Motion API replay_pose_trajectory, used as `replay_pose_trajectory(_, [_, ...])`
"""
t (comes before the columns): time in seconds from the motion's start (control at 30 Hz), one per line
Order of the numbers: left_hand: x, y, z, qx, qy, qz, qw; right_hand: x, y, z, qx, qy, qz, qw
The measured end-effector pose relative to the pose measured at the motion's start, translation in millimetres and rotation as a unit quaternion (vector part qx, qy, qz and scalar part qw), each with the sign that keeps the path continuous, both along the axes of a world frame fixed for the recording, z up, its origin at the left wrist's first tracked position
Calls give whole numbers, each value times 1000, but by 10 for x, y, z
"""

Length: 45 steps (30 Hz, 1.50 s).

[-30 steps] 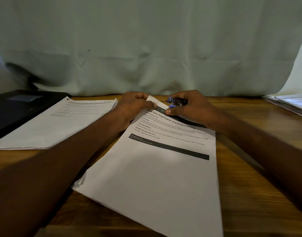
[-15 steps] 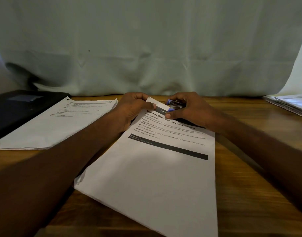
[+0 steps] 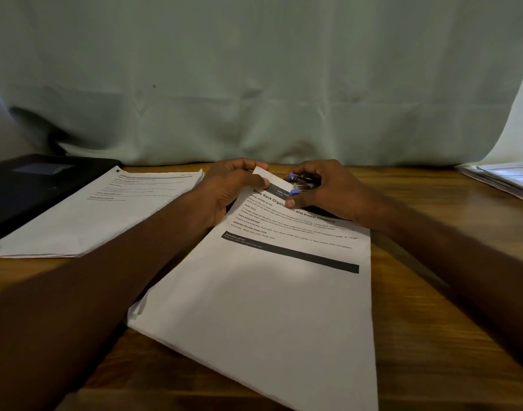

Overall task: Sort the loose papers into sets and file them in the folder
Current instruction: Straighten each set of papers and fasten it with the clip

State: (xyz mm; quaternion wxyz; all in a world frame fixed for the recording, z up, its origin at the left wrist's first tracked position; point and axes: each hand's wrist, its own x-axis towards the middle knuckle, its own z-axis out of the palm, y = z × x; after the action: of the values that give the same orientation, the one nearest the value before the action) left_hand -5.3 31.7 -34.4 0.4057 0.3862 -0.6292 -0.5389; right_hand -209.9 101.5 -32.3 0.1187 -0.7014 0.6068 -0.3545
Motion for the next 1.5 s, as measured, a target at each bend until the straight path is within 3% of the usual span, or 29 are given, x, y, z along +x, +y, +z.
replay_pose_trajectory(0.33, [6, -14, 17, 20, -6, 4, 1000, 10, -21, -8, 1, -2, 6, 1000])
replay_pose_trajectory(0.8, [26, 42, 61, 81, -90, -32, 992, -2, 5, 9, -20, -3, -1, 1000])
replay_pose_trajectory(1.5, [56, 51, 130, 149, -52, -22, 987, -3, -38, -17, -34, -6, 11, 999])
